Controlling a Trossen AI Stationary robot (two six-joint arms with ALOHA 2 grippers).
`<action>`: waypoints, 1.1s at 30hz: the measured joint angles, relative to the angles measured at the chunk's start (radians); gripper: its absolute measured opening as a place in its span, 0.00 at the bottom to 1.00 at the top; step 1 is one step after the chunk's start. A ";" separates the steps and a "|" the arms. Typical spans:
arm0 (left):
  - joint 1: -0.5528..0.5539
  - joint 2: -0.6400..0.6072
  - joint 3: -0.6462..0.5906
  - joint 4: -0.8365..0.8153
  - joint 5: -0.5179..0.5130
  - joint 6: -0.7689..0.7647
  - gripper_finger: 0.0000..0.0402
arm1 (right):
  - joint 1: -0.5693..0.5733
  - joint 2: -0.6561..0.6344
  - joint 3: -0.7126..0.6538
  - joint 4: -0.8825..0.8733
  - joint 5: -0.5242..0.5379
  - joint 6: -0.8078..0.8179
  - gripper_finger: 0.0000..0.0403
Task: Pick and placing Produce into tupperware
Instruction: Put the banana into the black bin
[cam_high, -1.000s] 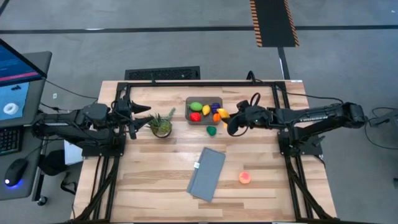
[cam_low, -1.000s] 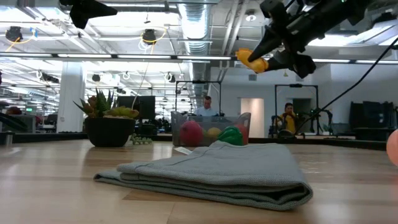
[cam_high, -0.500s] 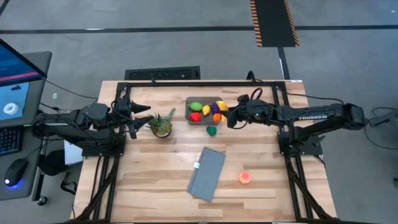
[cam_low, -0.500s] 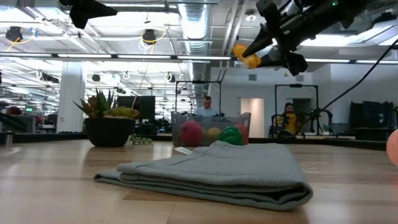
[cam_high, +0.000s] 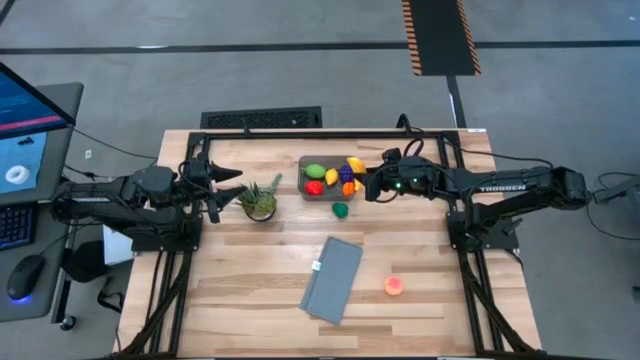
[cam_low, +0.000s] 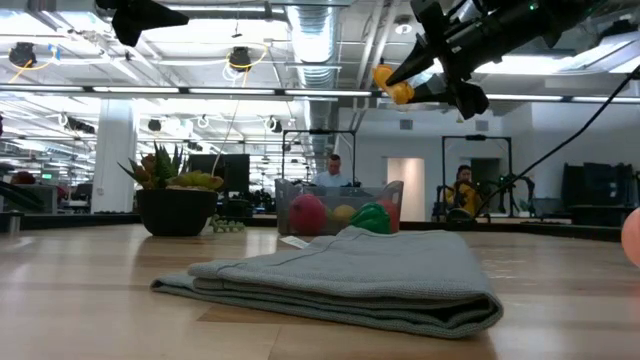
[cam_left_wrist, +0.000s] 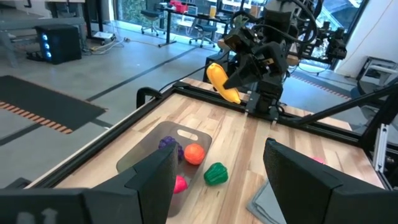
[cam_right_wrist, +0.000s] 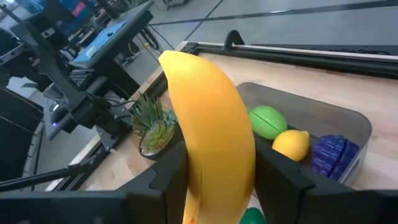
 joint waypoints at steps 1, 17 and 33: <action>0.000 0.000 0.000 0.000 -0.002 0.000 0.57 | 0.000 0.000 0.000 0.000 0.000 0.000 0.44; 0.000 0.000 0.000 0.000 -0.004 0.000 0.57 | -0.015 0.003 0.000 0.034 0.003 -0.006 0.44; 0.000 0.000 0.000 0.003 -0.003 -0.018 0.57 | -0.061 0.250 0.112 0.109 -0.083 -0.069 0.45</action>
